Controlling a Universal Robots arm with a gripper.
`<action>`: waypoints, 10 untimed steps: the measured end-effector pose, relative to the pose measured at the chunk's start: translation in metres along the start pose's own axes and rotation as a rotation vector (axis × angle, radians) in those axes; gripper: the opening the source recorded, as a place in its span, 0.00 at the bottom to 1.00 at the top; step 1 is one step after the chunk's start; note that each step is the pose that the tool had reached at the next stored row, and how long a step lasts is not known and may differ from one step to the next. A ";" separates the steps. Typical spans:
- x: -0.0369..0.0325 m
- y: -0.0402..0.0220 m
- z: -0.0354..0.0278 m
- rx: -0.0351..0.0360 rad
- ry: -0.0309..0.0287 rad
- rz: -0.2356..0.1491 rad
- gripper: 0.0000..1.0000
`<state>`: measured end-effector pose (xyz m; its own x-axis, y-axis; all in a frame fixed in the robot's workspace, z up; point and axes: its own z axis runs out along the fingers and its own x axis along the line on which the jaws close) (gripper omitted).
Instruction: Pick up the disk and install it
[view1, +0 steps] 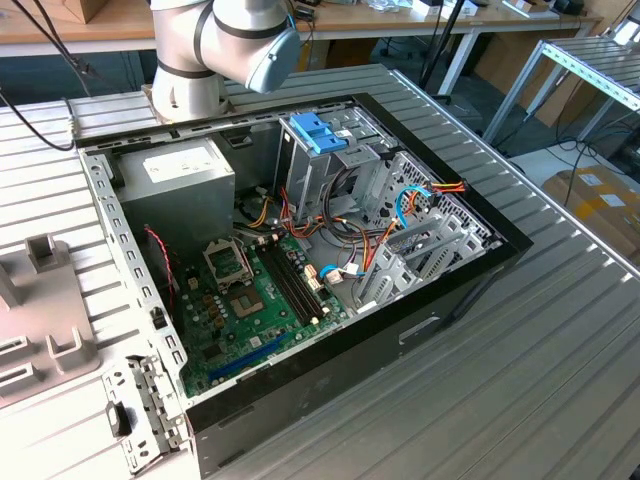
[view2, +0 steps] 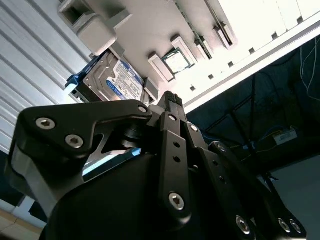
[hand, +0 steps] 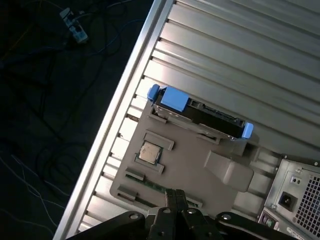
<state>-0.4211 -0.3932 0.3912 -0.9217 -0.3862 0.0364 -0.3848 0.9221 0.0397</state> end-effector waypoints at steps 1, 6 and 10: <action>0.0000 0.0000 0.0000 0.0002 0.0002 -0.005 0.11; 0.0000 0.0000 0.0000 0.0010 0.0011 -0.026 0.11; 0.0000 0.0000 0.0000 0.0015 0.0016 -0.041 0.11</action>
<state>-0.4211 -0.3932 0.3912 -0.9050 -0.4238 0.0364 -0.4224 0.9055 0.0397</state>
